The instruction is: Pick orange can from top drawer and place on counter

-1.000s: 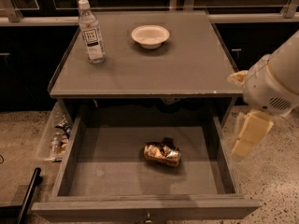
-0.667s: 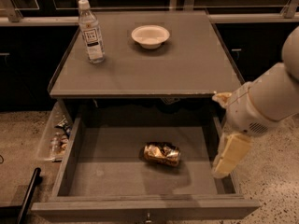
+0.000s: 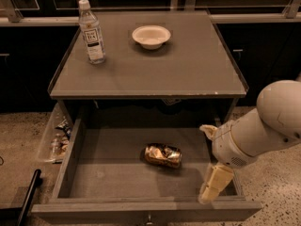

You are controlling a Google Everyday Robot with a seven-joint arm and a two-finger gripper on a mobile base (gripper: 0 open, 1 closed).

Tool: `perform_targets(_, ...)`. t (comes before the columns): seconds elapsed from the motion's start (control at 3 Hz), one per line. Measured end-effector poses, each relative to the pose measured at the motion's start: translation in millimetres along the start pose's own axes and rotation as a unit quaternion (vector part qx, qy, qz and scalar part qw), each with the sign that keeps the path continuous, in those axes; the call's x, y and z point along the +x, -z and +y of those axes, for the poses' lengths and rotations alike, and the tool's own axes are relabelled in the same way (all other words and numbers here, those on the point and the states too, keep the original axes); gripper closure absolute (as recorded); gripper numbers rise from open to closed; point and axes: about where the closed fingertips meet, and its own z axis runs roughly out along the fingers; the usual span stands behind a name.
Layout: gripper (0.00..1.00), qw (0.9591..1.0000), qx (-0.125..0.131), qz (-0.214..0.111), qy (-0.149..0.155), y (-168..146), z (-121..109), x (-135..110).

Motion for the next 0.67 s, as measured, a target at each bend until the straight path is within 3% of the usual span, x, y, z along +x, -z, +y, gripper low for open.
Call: perform_targets(0.67,0.00,0.9997,0.007,-0.018,0.013,-6.9,-8.2,-8.4)
